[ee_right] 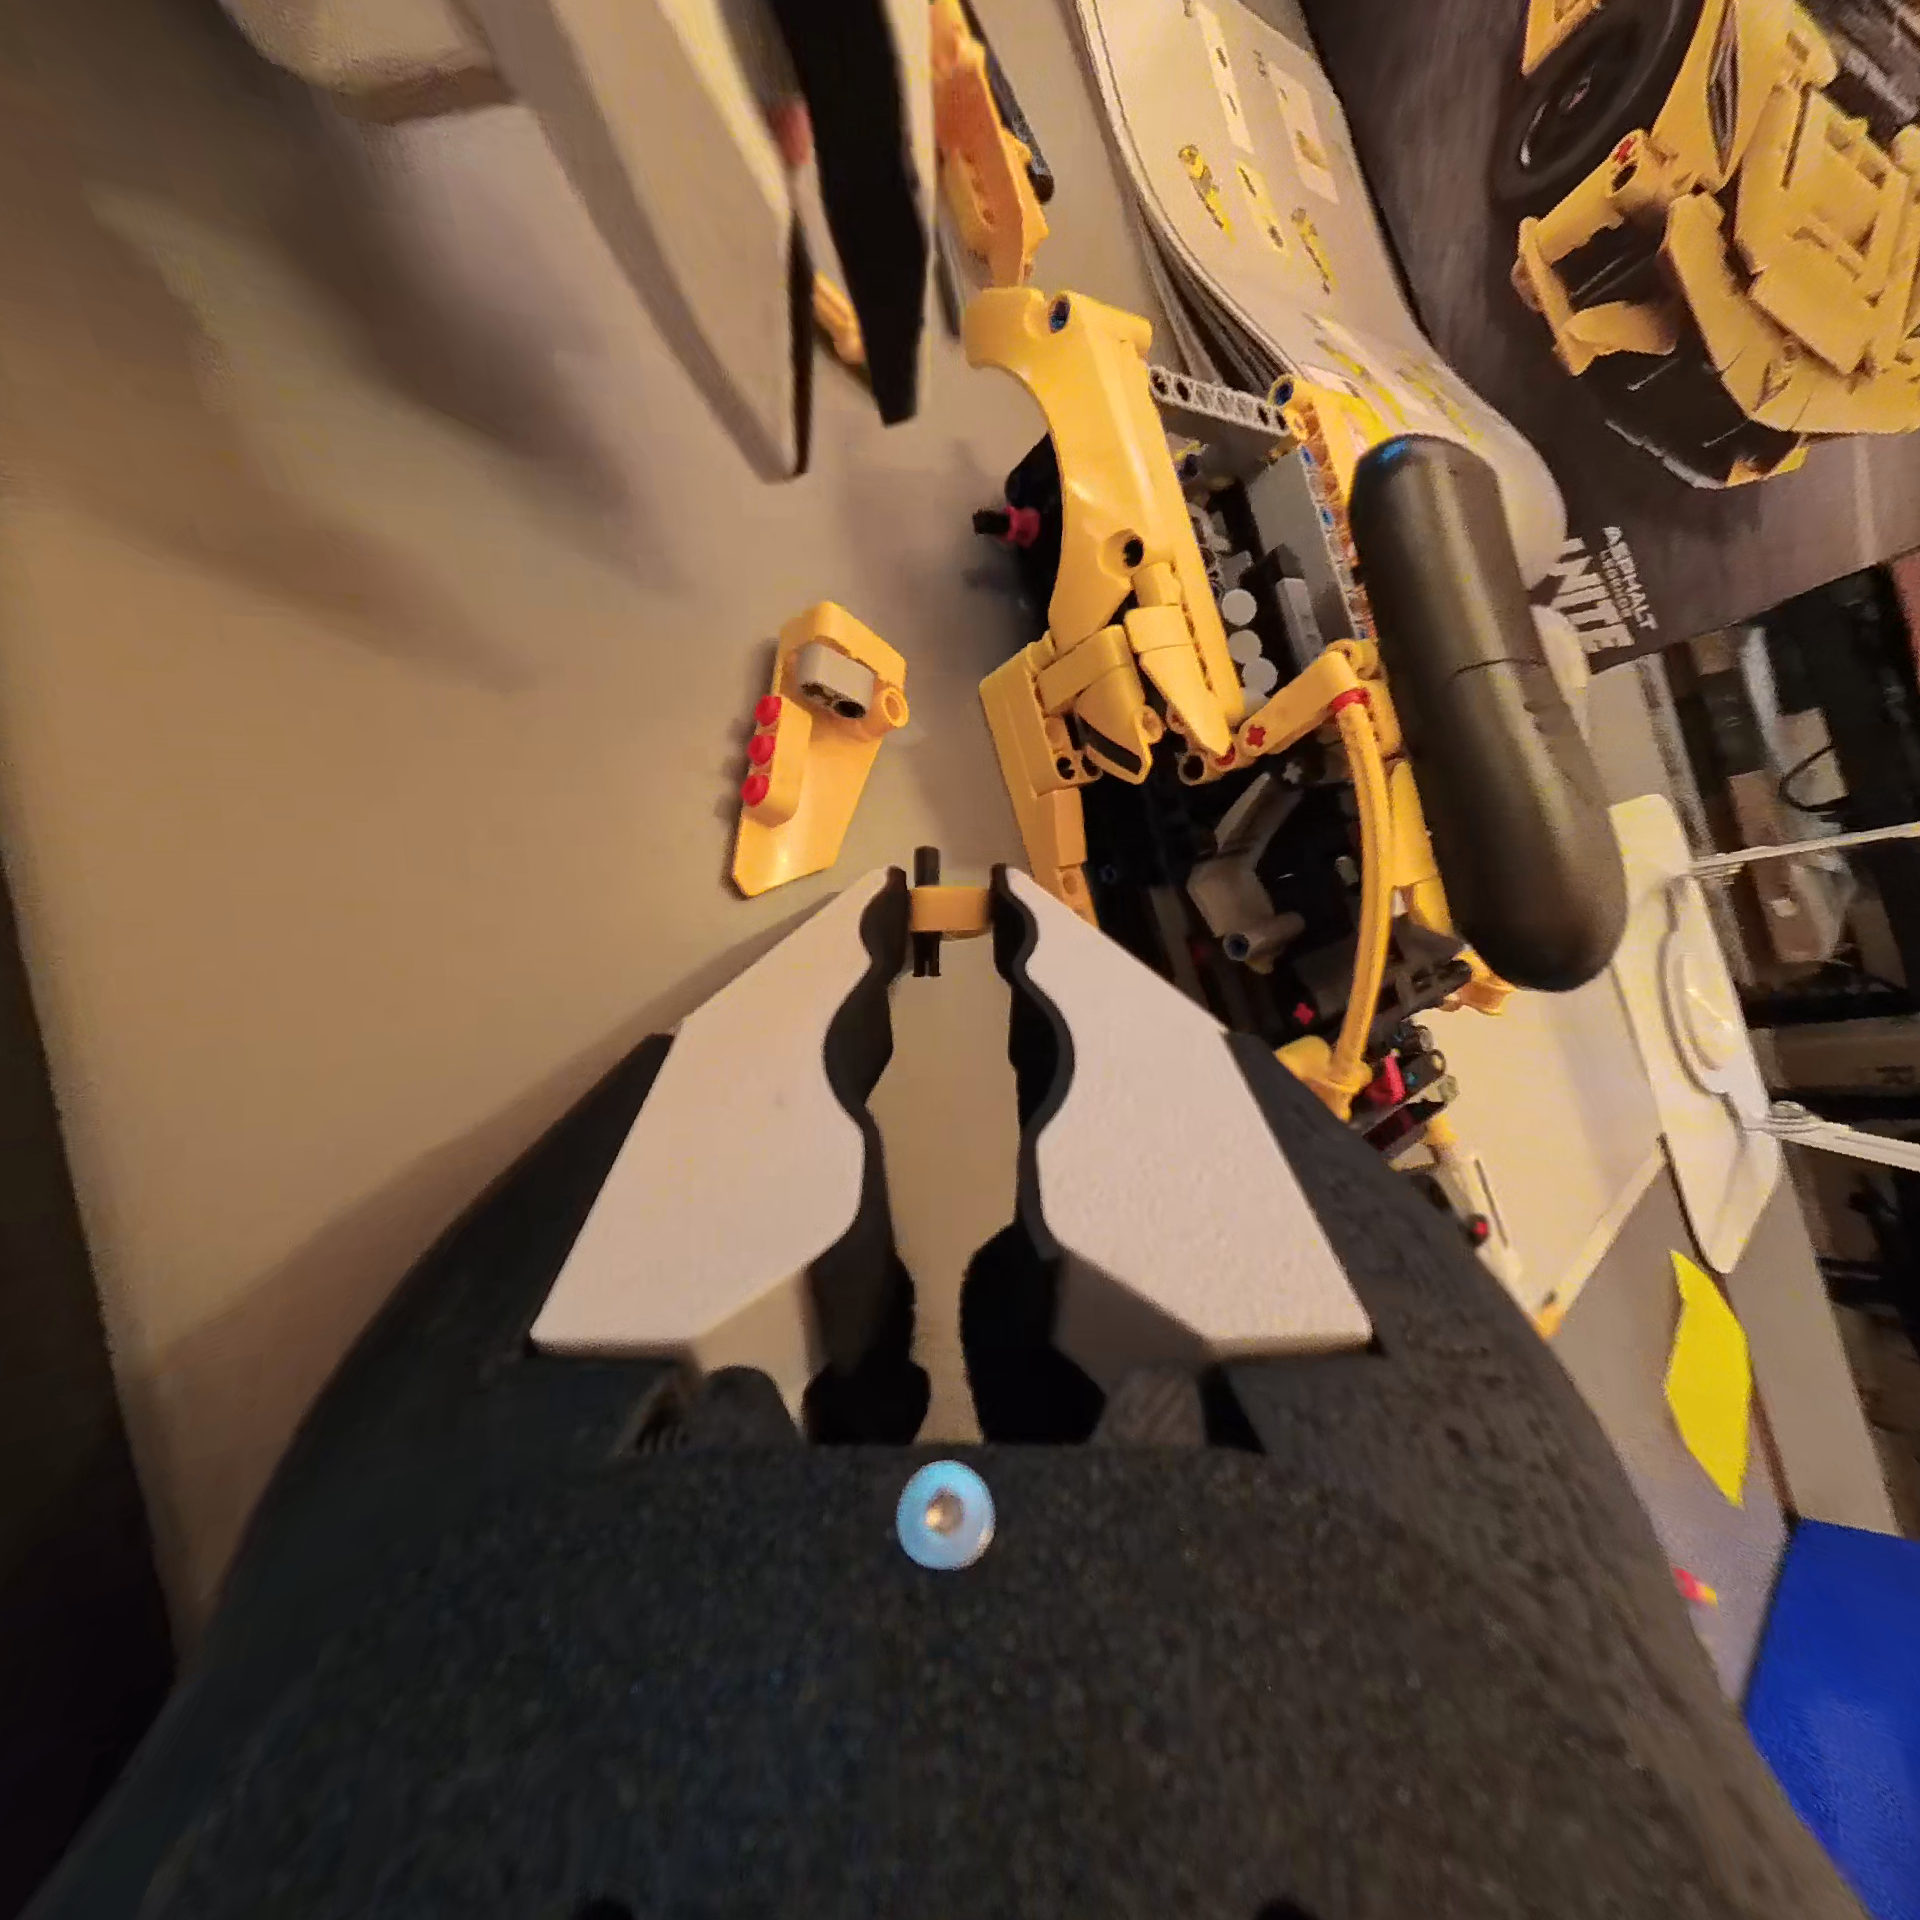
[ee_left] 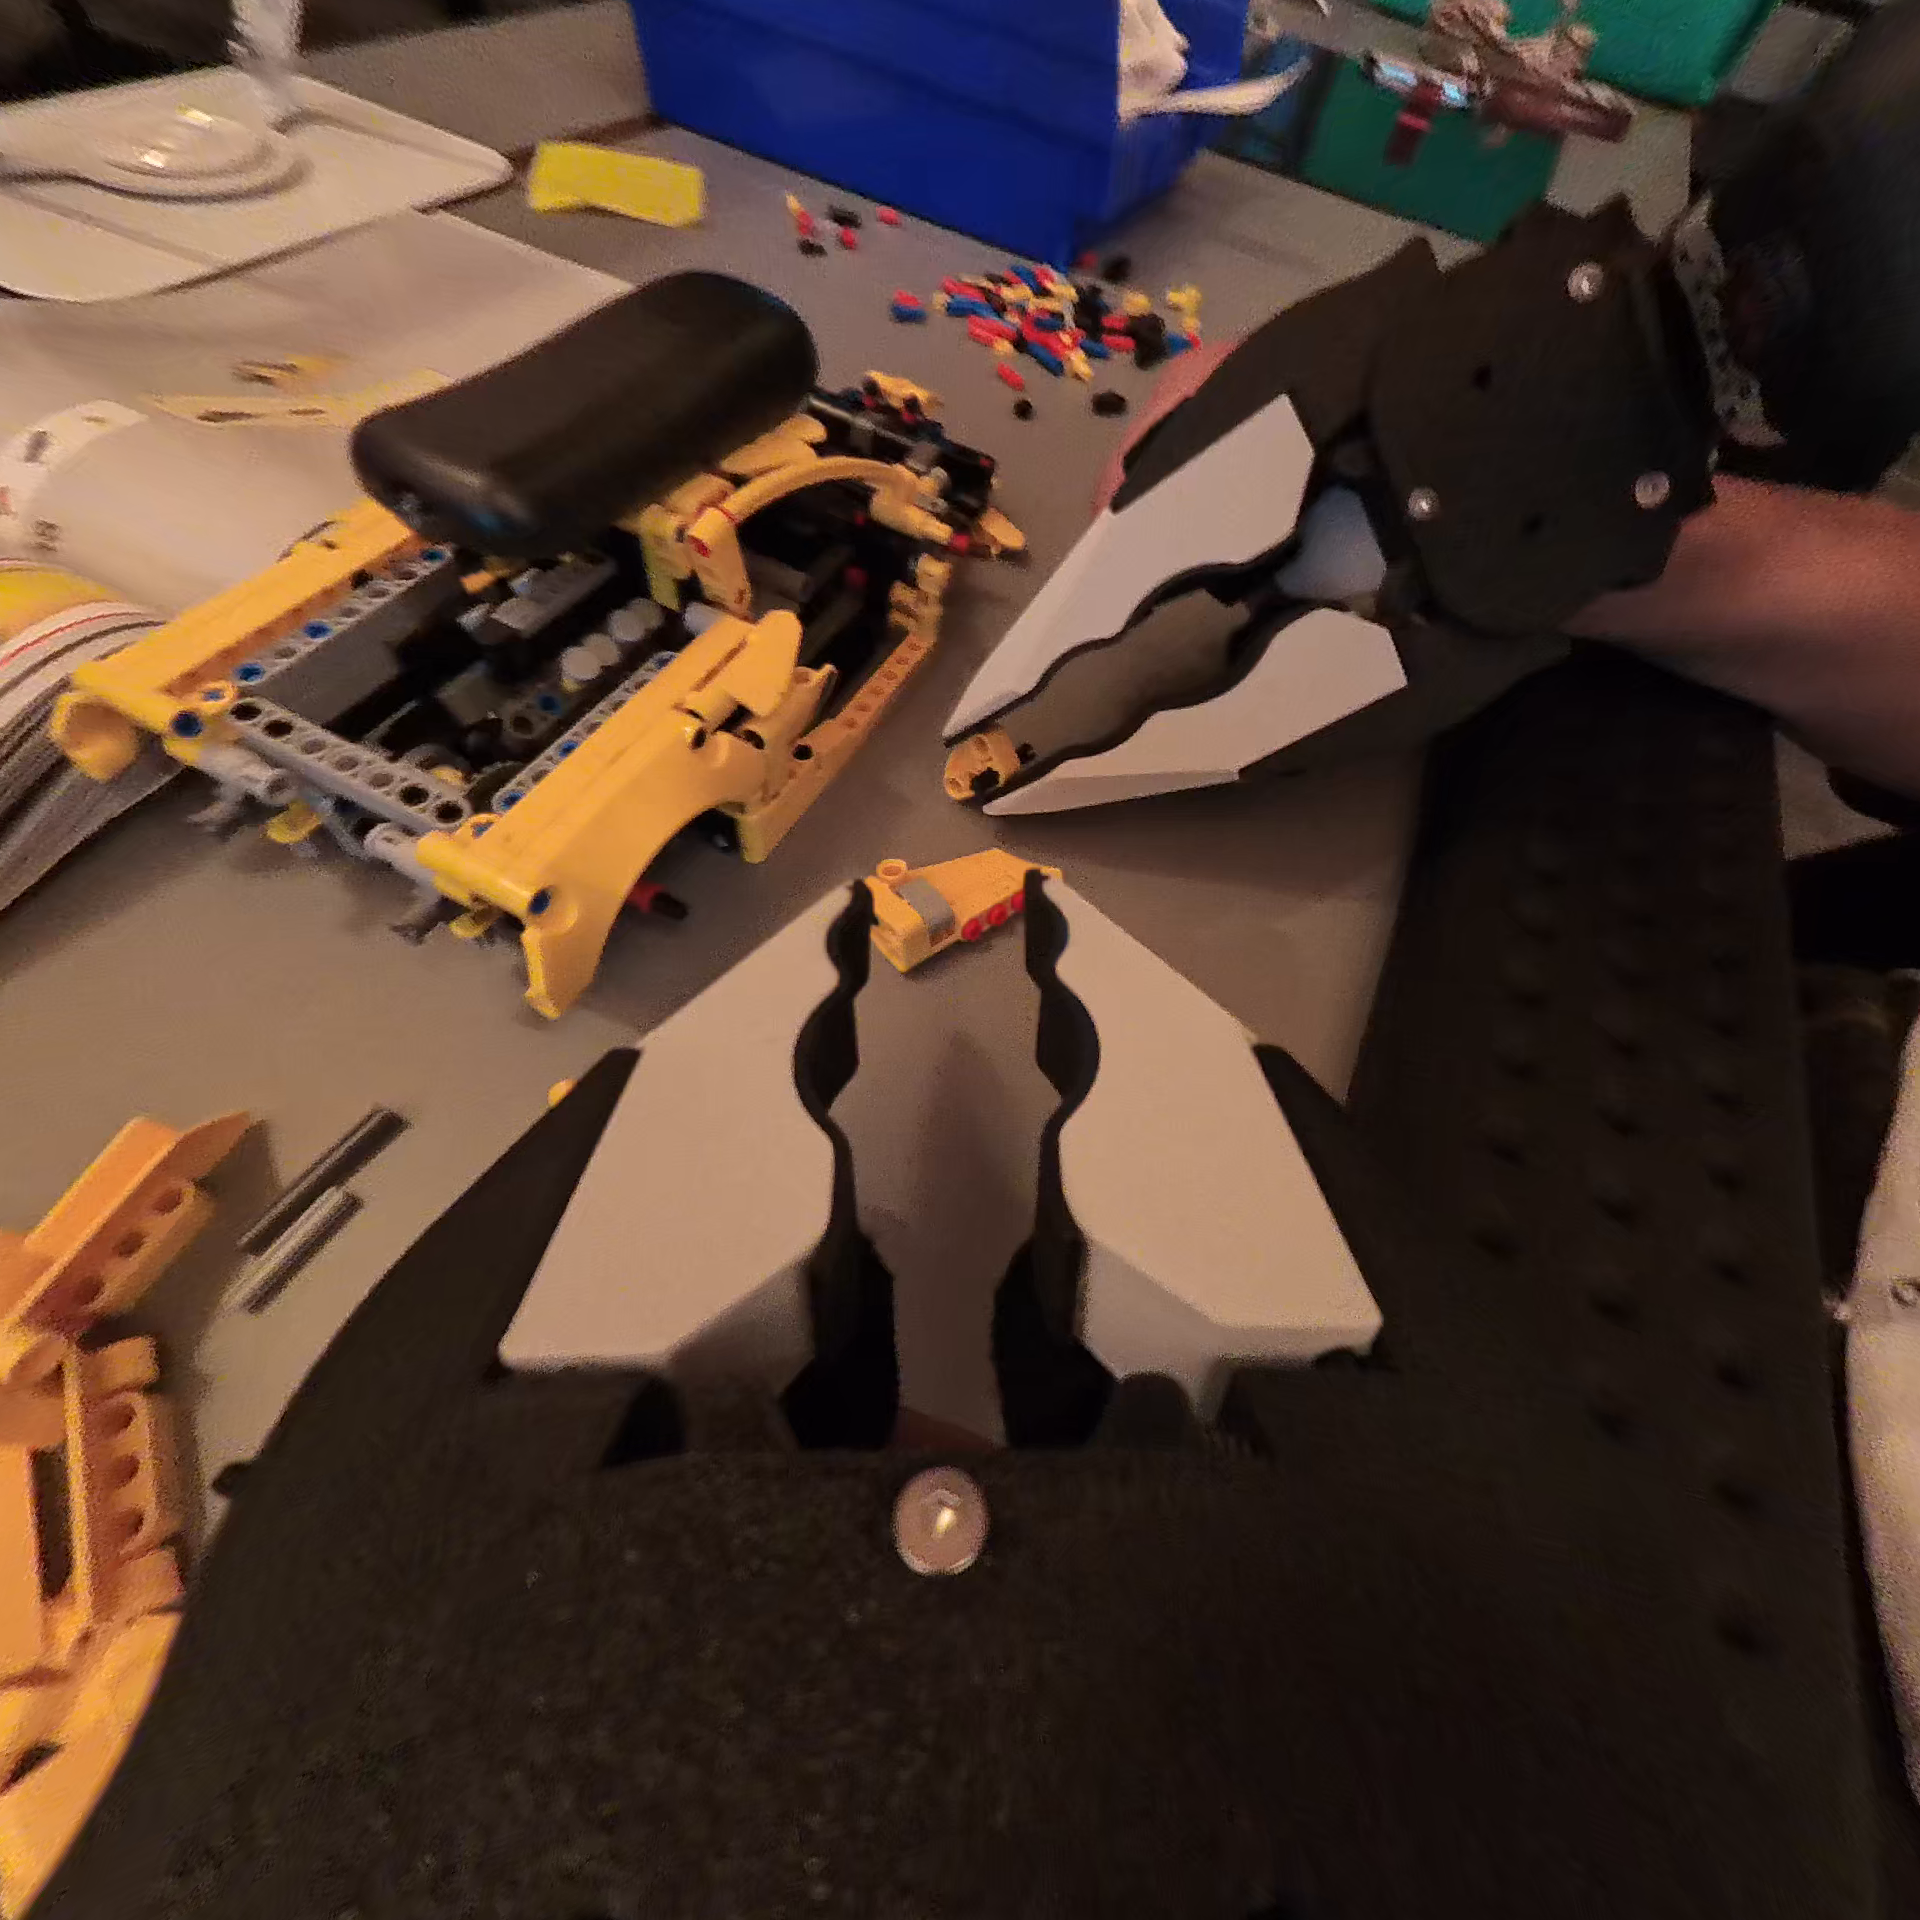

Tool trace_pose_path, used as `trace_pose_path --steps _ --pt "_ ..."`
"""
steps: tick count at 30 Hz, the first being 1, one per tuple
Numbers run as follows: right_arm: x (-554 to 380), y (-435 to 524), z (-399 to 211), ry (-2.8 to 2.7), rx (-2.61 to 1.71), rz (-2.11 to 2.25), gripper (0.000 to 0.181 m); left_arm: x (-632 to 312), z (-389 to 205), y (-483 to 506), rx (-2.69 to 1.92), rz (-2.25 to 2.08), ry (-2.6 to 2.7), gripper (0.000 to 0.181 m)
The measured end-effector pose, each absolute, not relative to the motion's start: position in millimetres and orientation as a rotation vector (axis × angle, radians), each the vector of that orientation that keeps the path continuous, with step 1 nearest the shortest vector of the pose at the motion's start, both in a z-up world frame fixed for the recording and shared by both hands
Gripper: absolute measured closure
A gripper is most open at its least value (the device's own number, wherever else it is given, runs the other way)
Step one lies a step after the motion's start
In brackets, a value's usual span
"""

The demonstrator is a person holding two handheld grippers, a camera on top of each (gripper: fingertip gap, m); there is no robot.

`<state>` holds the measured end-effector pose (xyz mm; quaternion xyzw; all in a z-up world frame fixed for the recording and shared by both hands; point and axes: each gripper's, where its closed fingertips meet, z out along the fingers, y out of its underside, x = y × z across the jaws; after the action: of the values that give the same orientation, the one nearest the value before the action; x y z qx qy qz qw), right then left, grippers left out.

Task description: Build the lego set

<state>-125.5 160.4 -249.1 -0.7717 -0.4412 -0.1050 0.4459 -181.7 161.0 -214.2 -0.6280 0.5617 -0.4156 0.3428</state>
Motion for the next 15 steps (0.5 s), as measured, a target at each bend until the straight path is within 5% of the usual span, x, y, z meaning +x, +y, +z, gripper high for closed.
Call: trace_pose_path --steps 15 --pt "-135 160 -207 -1.001 -1.732 -0.194 0.167 -167 -190 146 -1.592 -1.301 1.479 0.15"
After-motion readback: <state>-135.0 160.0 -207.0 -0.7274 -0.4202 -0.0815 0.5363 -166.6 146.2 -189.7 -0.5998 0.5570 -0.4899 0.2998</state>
